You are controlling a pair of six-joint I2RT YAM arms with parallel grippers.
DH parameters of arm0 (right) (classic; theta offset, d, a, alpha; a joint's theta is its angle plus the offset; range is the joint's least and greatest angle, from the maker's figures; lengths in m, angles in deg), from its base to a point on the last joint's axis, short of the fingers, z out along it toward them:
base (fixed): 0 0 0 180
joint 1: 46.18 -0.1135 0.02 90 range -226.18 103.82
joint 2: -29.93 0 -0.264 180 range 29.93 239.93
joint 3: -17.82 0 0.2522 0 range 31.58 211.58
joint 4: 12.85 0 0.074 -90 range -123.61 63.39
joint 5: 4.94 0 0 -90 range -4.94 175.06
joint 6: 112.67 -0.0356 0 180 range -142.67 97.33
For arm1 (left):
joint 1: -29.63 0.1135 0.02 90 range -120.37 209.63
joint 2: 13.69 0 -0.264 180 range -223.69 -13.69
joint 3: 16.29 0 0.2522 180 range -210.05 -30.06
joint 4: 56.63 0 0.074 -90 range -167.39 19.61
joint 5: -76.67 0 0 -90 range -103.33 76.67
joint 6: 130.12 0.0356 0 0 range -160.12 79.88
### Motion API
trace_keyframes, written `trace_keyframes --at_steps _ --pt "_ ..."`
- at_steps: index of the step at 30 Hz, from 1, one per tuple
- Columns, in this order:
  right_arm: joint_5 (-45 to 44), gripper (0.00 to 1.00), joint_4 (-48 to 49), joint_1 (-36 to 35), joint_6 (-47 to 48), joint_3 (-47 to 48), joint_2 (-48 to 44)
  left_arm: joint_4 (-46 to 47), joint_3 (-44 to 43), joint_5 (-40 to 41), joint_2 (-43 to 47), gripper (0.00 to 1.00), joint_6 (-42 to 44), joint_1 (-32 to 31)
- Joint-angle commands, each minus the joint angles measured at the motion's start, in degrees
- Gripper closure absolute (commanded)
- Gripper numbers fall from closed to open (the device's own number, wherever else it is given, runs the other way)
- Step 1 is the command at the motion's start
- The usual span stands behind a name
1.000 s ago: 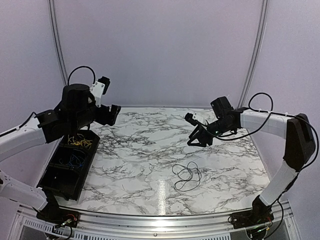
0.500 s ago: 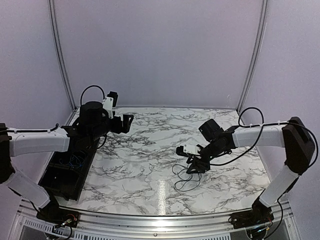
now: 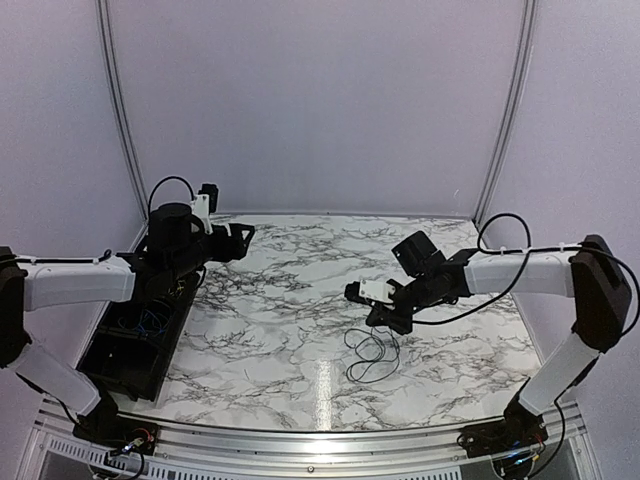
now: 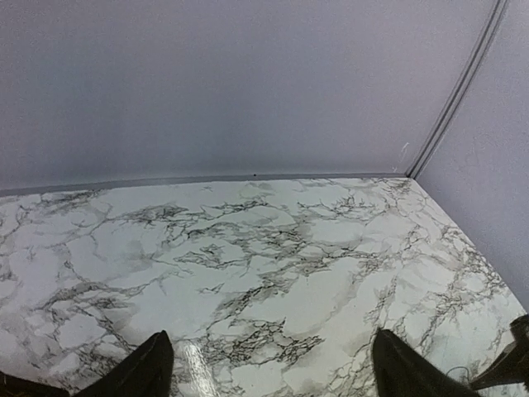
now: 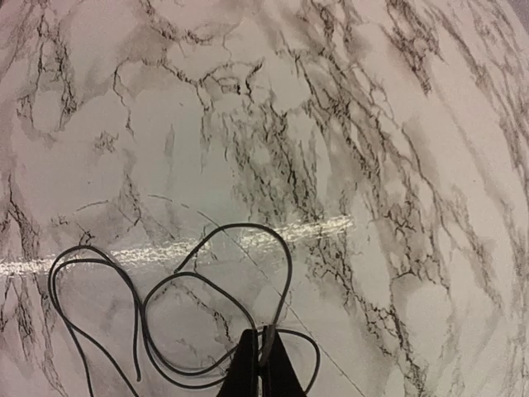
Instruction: Untangle the cables
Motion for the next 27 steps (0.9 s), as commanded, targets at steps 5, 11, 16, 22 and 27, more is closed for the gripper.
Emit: trace_keyframes --at_steps 5,11,16,22,27 --pt "4.63 1.00 -3.62 -0.25 -5.41 8.64 -11.38 9.98 -0.81 -10.18 -1.56 0.28 13.41 -10.49" --pt "12.00 1.00 -6.46 -0.06 -12.86 17.72 -14.15 34.66 7.51 -4.83 -5.04 0.28 19.71 -24.29" --pt "15.05 1.00 -10.44 -0.04 -14.18 24.66 -11.62 50.05 6.52 0.23 -15.27 0.28 20.37 -29.39" --pt "16.34 1.00 -11.20 -0.12 -14.95 25.90 -10.36 70.52 1.19 9.83 -29.91 0.27 21.06 -32.00" --pt "18.26 1.00 -11.42 -0.13 -15.43 25.87 -10.28 73.60 -7.56 9.62 -37.36 0.29 21.88 -32.01"
